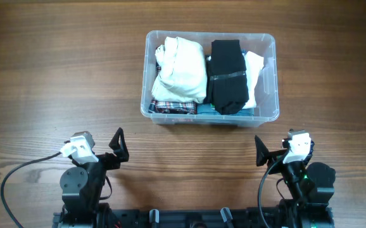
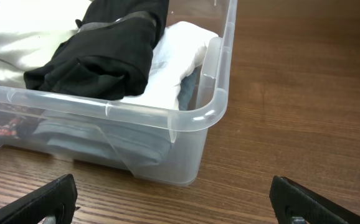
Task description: Pack container
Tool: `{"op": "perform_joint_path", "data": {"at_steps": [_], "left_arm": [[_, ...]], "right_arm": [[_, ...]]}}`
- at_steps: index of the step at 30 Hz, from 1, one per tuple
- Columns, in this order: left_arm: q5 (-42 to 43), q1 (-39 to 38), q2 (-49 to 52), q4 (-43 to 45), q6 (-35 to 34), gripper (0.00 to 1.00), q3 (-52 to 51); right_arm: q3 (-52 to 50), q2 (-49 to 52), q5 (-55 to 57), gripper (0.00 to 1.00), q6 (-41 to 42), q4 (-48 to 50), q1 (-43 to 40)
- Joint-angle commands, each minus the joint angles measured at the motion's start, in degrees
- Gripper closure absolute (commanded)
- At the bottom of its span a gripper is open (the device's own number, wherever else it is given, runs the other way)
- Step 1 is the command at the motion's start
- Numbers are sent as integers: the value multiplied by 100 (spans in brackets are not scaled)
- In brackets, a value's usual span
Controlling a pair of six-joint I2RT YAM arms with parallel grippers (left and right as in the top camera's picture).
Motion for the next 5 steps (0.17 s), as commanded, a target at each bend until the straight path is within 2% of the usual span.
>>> {"op": "perform_joint_path", "data": {"at_steps": [1, 5], "left_arm": [[63, 4, -44, 13, -52, 0, -31], [63, 4, -44, 13, -52, 0, -31]], "right_arm": [[17, -57, -48, 0, 24, 13, -24], [17, -57, -48, 0, 26, 13, -24]]}}
